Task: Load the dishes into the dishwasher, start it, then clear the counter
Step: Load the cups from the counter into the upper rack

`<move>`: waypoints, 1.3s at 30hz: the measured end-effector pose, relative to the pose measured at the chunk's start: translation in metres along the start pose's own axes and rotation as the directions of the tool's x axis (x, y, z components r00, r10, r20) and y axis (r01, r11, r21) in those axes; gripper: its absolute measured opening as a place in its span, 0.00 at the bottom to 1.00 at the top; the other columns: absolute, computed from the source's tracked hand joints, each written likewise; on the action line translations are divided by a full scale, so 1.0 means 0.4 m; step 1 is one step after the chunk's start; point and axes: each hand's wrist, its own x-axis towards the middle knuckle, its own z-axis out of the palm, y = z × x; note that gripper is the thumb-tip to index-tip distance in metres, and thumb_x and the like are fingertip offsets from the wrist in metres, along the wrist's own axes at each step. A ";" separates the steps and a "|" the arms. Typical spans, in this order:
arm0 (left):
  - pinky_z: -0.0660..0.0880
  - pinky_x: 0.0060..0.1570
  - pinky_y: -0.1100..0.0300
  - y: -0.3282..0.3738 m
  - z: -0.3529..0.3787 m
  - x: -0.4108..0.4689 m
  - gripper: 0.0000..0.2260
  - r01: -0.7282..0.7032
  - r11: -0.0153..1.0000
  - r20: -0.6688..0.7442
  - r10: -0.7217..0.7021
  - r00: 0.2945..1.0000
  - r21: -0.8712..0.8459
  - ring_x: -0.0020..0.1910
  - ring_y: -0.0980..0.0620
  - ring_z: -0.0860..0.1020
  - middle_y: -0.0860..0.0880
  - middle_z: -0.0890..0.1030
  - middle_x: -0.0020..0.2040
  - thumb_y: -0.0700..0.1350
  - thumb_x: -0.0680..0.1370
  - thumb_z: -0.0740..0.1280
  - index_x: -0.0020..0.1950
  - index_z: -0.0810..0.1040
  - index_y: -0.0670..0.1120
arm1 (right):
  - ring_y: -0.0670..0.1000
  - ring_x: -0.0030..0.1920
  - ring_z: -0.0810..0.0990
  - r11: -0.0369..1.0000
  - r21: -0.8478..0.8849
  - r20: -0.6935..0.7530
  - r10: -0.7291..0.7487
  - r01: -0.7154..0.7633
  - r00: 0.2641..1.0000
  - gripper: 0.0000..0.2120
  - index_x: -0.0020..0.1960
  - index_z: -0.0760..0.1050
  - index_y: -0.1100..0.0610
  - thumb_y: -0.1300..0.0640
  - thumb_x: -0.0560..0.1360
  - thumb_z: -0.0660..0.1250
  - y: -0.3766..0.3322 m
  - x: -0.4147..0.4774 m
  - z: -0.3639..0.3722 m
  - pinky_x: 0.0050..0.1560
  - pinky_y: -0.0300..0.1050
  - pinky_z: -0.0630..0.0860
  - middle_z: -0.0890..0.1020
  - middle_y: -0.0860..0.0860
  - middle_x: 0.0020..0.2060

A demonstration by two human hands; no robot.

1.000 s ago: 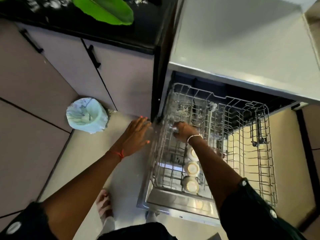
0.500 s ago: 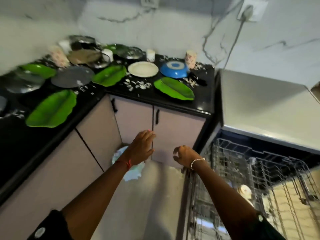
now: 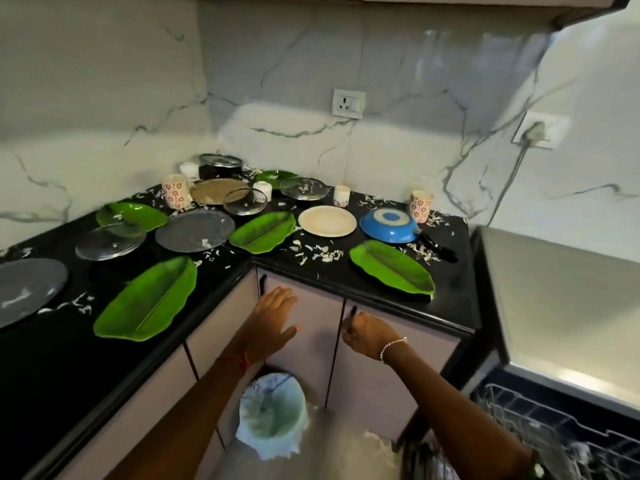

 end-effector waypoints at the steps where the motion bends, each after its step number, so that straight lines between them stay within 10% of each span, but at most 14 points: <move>1: 0.77 0.47 0.48 -0.015 0.012 0.023 0.23 -0.002 1.000 0.000 0.002 1.000 -0.003 0.58 0.43 0.76 0.42 0.80 0.54 0.57 0.70 0.57 0.57 0.74 0.43 | 0.59 0.55 0.76 1.000 0.004 -0.012 -0.003 0.003 1.000 0.11 0.51 0.77 0.60 0.57 0.76 0.59 0.015 0.025 -0.012 0.51 0.45 0.71 0.79 0.60 0.52; 14: 0.47 0.71 0.55 -0.154 0.009 0.401 0.30 0.206 0.971 -0.003 -0.208 0.978 -0.125 0.75 0.45 0.51 0.44 0.56 0.75 0.59 0.77 0.55 0.74 0.59 0.43 | 0.60 0.49 0.77 0.998 0.026 -0.132 -0.046 0.049 0.990 0.11 0.47 0.78 0.61 0.56 0.76 0.59 0.271 0.394 -0.225 0.49 0.46 0.70 0.80 0.61 0.46; 39: 0.45 0.72 0.44 -0.635 0.114 0.955 0.30 0.427 0.904 0.111 -0.424 0.899 -0.004 0.75 0.46 0.51 0.43 0.55 0.75 0.58 0.78 0.55 0.74 0.57 0.42 | 0.56 0.57 0.76 0.993 0.117 -0.099 0.015 -0.003 0.995 0.13 0.58 0.75 0.62 0.57 0.77 0.60 0.469 1.090 -0.392 0.57 0.48 0.73 0.76 0.59 0.58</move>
